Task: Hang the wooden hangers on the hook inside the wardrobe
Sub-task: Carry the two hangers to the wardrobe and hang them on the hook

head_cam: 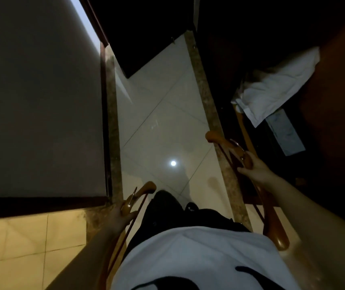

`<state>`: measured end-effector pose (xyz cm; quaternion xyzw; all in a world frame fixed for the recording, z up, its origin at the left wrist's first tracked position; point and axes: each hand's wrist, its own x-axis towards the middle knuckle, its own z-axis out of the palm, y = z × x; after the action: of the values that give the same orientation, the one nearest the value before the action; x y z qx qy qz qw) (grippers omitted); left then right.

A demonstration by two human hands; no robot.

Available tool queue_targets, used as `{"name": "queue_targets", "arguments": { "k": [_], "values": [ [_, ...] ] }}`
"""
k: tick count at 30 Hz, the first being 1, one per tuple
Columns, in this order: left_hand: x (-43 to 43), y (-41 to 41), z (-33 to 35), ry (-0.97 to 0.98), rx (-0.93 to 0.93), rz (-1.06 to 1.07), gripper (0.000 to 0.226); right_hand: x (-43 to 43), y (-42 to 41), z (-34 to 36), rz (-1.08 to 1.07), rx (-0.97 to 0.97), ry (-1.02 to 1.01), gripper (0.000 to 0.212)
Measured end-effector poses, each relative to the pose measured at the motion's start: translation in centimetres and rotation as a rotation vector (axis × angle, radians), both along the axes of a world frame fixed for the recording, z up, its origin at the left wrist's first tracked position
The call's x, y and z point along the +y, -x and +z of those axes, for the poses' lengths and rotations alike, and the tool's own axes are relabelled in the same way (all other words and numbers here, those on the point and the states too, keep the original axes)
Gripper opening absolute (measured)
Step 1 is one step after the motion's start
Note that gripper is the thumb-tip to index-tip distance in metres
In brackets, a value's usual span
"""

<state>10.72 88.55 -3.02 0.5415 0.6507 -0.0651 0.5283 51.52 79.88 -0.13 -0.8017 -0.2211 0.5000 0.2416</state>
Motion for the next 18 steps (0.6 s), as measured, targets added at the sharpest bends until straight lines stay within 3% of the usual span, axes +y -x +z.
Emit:
{"name": "queue_targets", "arguments": {
  "k": [9, 18],
  "values": [
    [16.7, -8.8, -0.4, -0.029, -0.112, -0.158, 0.053, 4.5, -2.2, -0.1, -0.214, 0.104, 0.08, 0.066],
    [31.2, -17.7, 0.2, -0.094, -0.11, -0.498, 0.053, 5.7, -0.7, -0.5, -0.453, 0.094, 0.279, 0.06]
  ]
}}
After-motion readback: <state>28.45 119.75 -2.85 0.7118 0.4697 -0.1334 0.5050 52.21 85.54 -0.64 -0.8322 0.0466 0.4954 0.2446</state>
